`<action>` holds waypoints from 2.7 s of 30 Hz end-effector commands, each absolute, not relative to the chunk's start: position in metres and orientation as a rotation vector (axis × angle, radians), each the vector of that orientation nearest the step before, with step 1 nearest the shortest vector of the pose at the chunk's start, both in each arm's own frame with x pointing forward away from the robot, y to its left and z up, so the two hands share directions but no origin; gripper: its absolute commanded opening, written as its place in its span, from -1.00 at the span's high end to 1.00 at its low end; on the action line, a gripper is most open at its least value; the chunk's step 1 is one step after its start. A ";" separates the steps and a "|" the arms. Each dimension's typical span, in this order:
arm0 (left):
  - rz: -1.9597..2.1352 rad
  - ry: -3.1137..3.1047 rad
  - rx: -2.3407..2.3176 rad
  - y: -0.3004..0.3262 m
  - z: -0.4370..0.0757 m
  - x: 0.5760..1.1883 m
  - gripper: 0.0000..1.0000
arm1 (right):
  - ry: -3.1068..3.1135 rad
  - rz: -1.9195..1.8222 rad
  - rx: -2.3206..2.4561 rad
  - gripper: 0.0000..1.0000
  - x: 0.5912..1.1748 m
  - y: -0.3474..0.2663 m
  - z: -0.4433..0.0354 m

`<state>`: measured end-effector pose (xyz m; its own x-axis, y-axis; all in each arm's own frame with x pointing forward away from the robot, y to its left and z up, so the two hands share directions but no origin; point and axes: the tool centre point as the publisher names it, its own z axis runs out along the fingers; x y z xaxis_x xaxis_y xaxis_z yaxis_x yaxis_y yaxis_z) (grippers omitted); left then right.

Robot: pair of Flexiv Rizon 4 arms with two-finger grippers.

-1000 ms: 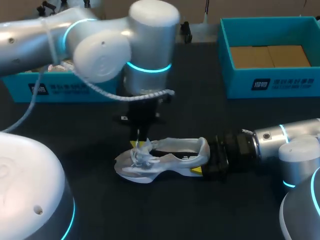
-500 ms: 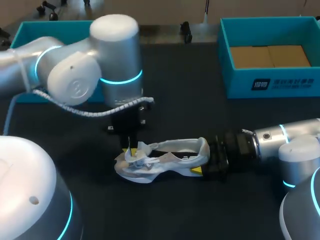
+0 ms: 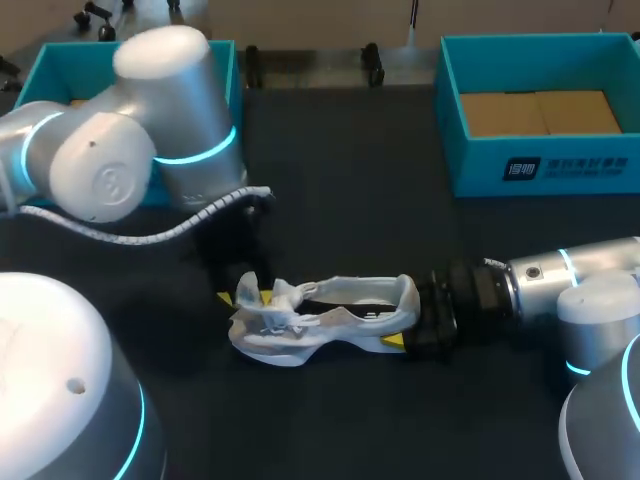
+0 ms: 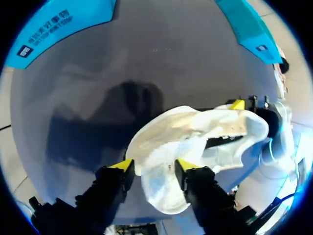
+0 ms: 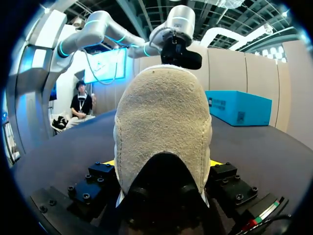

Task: Take the shoe out of the shoebox, open the shoe tongue, remove and reinsert the insole, then place the shoe into the shoebox

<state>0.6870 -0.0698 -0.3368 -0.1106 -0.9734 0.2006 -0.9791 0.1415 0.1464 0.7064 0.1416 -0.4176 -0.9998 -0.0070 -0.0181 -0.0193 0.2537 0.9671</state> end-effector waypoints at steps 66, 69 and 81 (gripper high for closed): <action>0.193 -3.109 -0.645 -0.161 -0.196 0.662 -1.00 | 2.484 1.906 -0.024 1.00 0.705 0.144 -0.417; 0.181 -3.139 -0.648 -0.170 -0.198 0.662 -1.00 | 2.484 1.906 -0.024 1.00 0.705 0.144 -0.417; 0.217 -3.101 -0.750 -0.187 -0.213 0.658 -1.00 | 2.484 1.906 -0.024 1.00 0.705 0.144 -0.417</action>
